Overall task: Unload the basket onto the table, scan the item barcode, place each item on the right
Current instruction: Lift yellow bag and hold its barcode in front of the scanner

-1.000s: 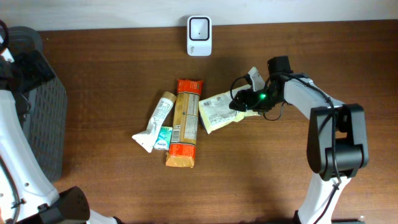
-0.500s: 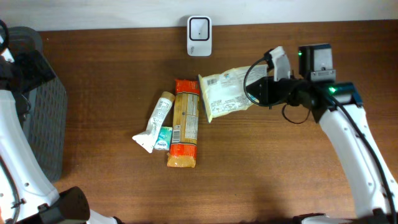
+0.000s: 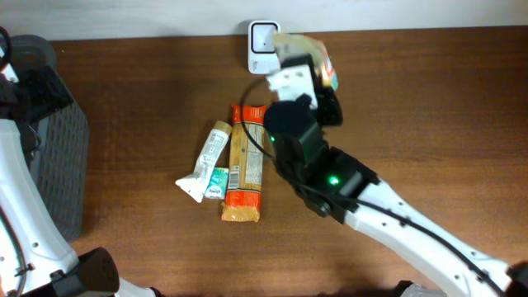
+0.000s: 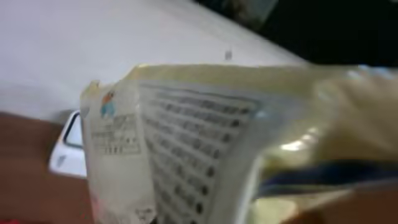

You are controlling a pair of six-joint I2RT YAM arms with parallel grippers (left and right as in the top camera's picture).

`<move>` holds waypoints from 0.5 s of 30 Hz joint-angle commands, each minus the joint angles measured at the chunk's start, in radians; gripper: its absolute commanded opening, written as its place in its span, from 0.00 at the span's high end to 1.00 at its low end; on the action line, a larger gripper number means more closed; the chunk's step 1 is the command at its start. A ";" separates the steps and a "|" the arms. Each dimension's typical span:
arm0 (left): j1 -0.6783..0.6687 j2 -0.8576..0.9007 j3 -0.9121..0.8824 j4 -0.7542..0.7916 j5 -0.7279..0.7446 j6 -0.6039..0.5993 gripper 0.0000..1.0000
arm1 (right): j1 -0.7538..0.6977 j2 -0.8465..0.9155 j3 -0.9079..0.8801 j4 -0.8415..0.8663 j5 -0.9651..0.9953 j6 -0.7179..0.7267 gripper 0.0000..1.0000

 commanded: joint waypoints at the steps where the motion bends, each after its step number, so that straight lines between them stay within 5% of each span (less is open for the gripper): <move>1: 0.003 -0.006 0.008 0.000 -0.003 0.016 0.01 | 0.003 0.077 0.016 0.284 -0.001 -0.556 0.96; 6: 0.003 -0.006 0.008 0.000 -0.003 0.016 0.01 | -0.007 0.197 0.016 0.429 -0.159 -0.890 0.96; 9: 0.004 -0.006 0.008 0.000 -0.003 0.016 0.01 | -0.071 0.328 0.016 0.671 -0.286 -1.179 0.96; 15: 0.003 -0.006 0.008 0.000 -0.003 0.016 0.01 | -0.227 0.465 0.047 0.874 -0.570 -1.249 0.96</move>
